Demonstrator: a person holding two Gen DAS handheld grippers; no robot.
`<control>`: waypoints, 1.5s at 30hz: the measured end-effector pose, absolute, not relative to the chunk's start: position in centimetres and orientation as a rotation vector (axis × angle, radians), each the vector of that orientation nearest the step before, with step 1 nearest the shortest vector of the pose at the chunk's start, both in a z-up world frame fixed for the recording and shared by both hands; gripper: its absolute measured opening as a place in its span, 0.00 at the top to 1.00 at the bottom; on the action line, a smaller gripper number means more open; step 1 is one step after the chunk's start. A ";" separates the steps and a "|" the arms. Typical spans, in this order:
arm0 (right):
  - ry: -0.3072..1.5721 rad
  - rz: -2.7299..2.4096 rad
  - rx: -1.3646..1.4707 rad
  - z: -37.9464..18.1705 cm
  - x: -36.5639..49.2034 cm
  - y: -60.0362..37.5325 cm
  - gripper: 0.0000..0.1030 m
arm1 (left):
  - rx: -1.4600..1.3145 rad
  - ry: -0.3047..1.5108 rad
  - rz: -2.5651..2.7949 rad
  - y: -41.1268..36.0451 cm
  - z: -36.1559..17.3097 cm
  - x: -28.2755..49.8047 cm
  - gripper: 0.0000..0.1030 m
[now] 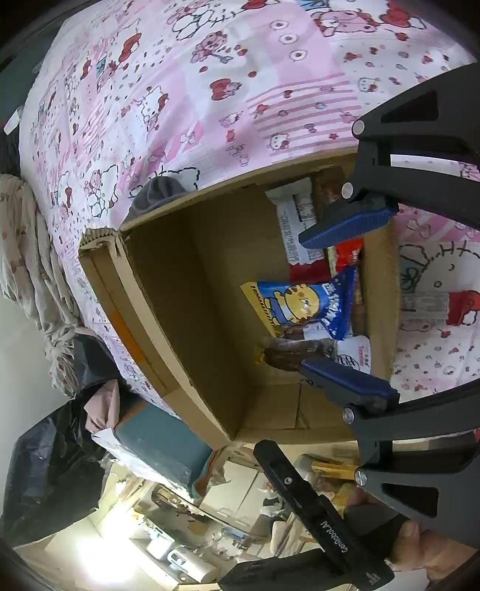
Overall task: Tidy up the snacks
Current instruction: 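Lower the red candy into the box and open the right tool while the left tool holds the sausage, then lower the sausage pack into the box and open the left tool, then reach down beside the box and grasp the white red-ended bar with the right tool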
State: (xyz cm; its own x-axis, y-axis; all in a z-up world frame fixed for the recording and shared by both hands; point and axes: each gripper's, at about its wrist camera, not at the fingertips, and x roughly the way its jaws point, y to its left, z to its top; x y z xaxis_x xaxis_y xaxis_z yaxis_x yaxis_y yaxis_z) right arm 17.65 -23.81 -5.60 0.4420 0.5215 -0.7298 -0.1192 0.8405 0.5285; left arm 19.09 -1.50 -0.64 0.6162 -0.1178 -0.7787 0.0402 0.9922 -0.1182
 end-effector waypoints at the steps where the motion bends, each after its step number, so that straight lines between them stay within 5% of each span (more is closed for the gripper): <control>1: 1.044 0.413 0.434 -5.5 17.4 -23.8 0.36 | -0.092 0.900 -0.099 -1.6 -0.5 18.8 0.10; 25: 1.176 0.414 0.397 -7.7 10.7 -21.5 0.36 | -0.110 1.009 -0.056 -0.3 -1.8 10.7 0.10; 37: 1.284 0.406 0.297 -10.9 10.7 -18.3 0.16 | -0.167 1.116 0.022 2.1 -3.7 7.6 0.10; 45: 1.321 0.425 0.098 -13.5 11.7 -13.6 0.15 | -0.209 1.130 0.078 3.5 -4.5 7.5 0.10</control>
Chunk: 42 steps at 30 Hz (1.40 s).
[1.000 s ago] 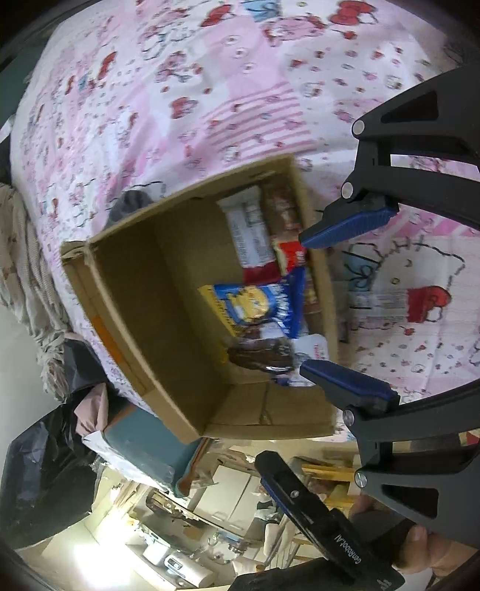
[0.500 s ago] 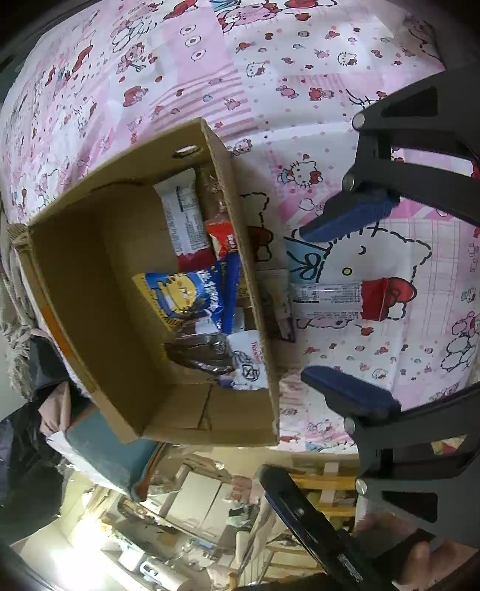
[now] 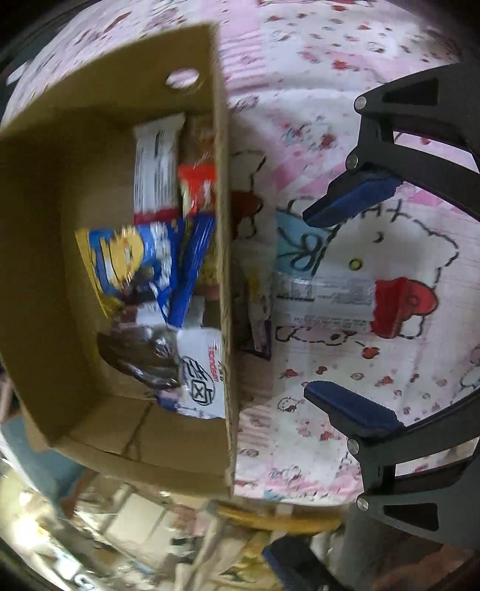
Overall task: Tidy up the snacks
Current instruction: 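Reach down beside the box and grasp the white red-ended bar with the right tool, then grasp the blue-and-white bar with the left tool while the right tool lifts the white bar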
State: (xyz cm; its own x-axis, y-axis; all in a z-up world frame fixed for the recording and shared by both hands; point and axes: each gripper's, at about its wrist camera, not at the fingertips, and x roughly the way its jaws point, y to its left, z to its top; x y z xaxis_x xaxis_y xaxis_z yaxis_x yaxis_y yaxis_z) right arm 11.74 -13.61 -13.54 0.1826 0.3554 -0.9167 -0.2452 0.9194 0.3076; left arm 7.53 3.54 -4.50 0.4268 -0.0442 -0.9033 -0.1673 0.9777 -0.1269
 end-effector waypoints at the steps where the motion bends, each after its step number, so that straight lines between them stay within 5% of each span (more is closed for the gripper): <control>1: 1.335 0.429 0.086 -14.1 11.7 -13.1 0.15 | -0.211 1.129 0.089 3.7 -4.6 7.6 0.10; 9: 1.348 0.412 -0.192 -16.5 9.6 -9.6 0.16 | -0.286 1.119 0.143 5.3 -4.9 8.5 0.10; 12: 1.347 0.428 -0.202 -16.2 9.4 -9.7 0.45 | -0.289 1.121 0.143 5.1 -5.2 8.9 0.10; 13: 1.355 0.445 -0.190 -16.0 9.5 -9.9 0.64 | -0.290 1.122 0.141 5.1 -5.2 9.0 0.10; 14: 1.379 0.477 -0.154 -15.9 9.5 -10.3 0.68 | -0.290 1.123 0.139 5.0 -5.3 9.1 0.10; 24: 1.461 0.562 0.083 -14.3 7.3 -16.2 0.68 | -0.285 1.122 0.136 4.5 -5.5 9.3 0.10; 32: 1.355 0.401 0.247 -12.0 8.6 -23.0 0.68 | -0.344 1.134 0.169 5.8 -6.0 9.3 0.10; 42: 1.364 0.266 0.050 -14.8 12.2 -19.6 0.68 | -0.341 1.156 0.175 5.9 -6.8 9.5 0.10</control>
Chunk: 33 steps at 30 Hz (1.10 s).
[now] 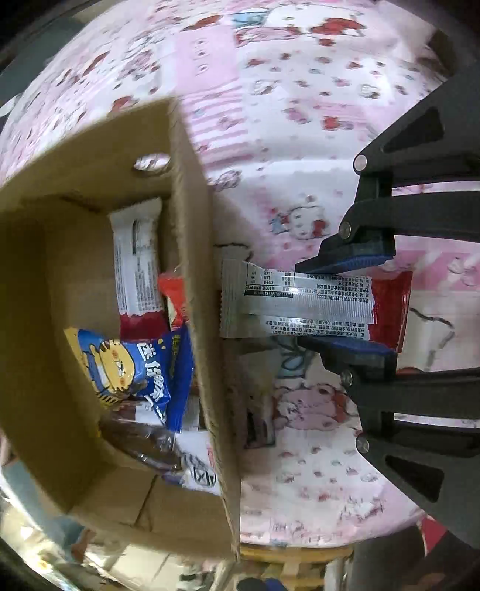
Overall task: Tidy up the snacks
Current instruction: 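Grasp the blue-and-white bar with the left tool while the right tool lifts the white bar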
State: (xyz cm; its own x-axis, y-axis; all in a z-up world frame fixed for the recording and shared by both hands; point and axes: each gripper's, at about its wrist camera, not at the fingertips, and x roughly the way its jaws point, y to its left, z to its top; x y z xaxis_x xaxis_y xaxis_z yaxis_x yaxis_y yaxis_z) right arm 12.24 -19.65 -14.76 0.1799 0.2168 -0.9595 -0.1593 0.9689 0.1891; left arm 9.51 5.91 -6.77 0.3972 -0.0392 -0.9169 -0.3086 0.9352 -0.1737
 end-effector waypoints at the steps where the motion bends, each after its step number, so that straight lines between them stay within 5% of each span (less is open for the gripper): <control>1: 1.370 0.279 0.029 -15.1 12.5 -19.0 0.69 | -0.341 1.160 0.174 6.0 -6.9 9.5 0.10; 8: 1.367 0.685 -0.164 -13.0 8.5 -13.7 0.69 | -0.370 1.188 0.203 7.0 -7.7 9.3 0.10; 26: 1.376 0.395 0.218 -10.2 10.6 -23.6 0.68 | -0.281 1.336 0.116 -1.1 -15.7 12.7 0.20; 32: 1.391 0.362 0.197 -11.7 9.7 -22.1 0.68 | -0.224 1.327 0.158 -0.4 -16.9 12.5 0.59; 33: 1.392 0.365 0.195 -12.0 9.7 -21.6 0.68 | -0.234 1.324 0.163 -0.1 -16.8 12.5 0.80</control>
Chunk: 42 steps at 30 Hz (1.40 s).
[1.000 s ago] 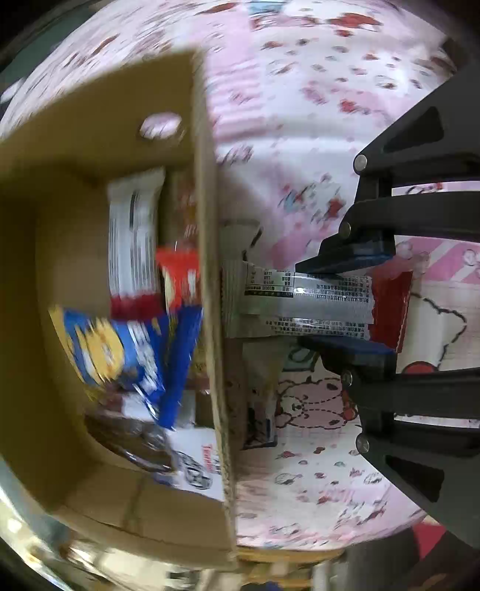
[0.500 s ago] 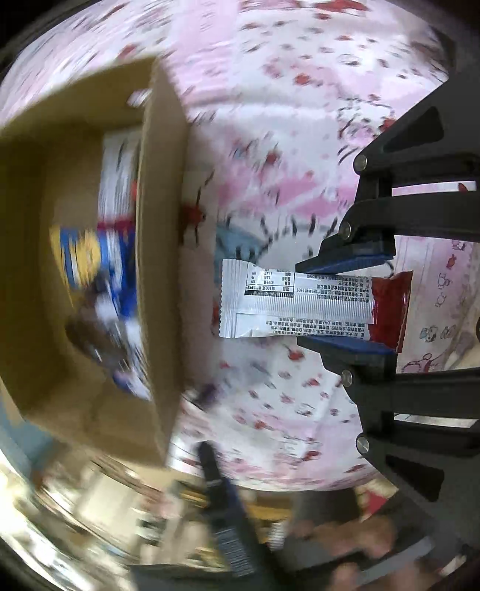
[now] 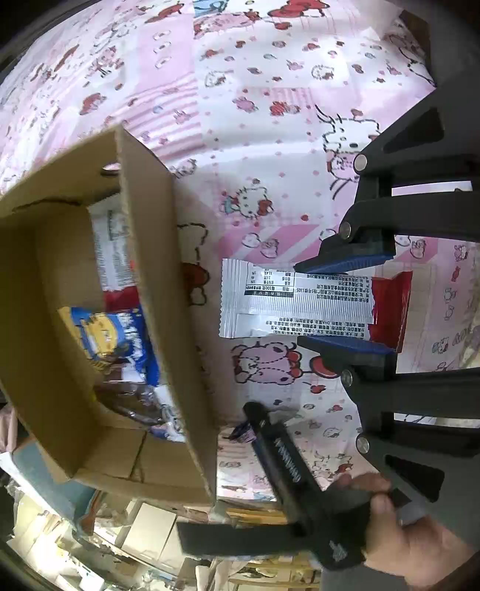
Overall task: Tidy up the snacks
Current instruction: 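Grasp the blue-and-white bar with the left tool while the right tool lifts the white bar, then carry both held bars over the box and lower them inside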
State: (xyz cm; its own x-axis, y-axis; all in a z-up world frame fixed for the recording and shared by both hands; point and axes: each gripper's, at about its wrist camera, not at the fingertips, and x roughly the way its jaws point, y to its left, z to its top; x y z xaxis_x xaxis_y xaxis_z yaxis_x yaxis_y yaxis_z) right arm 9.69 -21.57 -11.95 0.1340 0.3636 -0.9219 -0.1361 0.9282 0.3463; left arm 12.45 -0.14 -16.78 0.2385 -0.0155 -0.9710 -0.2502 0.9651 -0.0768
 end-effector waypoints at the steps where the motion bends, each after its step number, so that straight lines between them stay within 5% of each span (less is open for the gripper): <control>1: 1.391 0.372 0.191 -11.9 9.7 -21.3 0.68 | -0.241 1.327 0.166 0.2 -16.8 12.4 0.86; 21: 1.338 0.450 0.204 -9.7 8.9 -18.9 0.68 | -0.203 1.317 0.169 2.6 -13.8 7.9 0.86; 42: 1.048 0.557 0.545 -2.8 9.7 -22.5 0.68 | -0.017 1.060 0.086 -2.6 -1.5 8.2 0.86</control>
